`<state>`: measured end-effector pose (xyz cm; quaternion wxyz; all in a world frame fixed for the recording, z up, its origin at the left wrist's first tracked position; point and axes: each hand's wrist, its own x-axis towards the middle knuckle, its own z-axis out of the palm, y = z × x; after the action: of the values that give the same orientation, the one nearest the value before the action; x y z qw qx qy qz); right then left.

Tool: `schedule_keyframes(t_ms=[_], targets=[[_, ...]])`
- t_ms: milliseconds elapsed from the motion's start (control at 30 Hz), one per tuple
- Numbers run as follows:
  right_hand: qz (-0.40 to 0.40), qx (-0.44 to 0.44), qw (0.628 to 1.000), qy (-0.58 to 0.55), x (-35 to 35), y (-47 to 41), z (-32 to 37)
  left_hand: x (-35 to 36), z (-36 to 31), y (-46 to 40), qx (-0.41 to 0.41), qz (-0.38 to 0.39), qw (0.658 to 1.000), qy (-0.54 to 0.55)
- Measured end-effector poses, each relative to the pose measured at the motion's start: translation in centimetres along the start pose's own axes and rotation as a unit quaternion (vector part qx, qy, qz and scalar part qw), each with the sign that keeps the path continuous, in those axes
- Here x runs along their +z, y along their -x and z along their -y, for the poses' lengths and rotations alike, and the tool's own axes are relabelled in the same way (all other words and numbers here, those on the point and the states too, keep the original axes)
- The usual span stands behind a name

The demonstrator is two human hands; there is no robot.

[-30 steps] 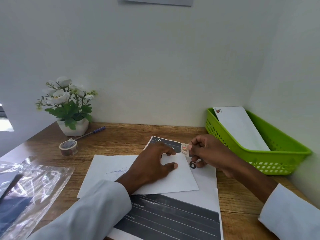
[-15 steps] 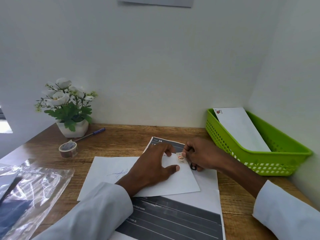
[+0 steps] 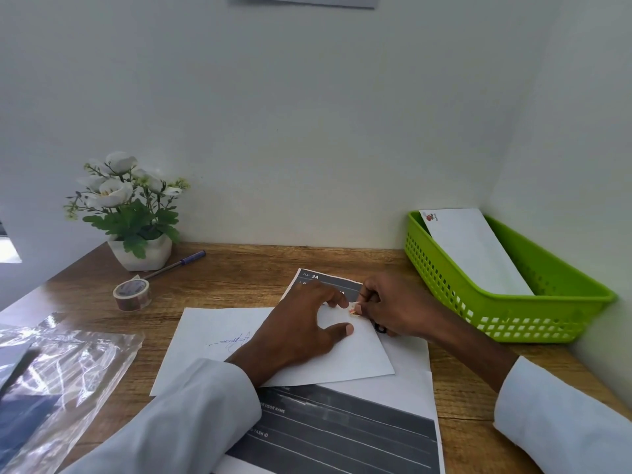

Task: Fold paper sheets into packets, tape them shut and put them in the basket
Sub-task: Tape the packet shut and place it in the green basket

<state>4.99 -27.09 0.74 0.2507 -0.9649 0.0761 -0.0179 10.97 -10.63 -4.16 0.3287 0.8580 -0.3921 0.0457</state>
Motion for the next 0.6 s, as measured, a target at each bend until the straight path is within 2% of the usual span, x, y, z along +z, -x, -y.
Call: schedule_keyframes(t_ms=[300,600], targets=[[-0.034,-0.018,0.999,-0.017,0.1,-0.1,-0.5,0.3,0.5,-0.5,0.012,-0.001,1.000,0.017],[0.003,0.018,0.995,-0.100,-0.3,0.0,-1.5,1.1,-0.6,-0.8,-0.068,-0.038,0.997,0.012]])
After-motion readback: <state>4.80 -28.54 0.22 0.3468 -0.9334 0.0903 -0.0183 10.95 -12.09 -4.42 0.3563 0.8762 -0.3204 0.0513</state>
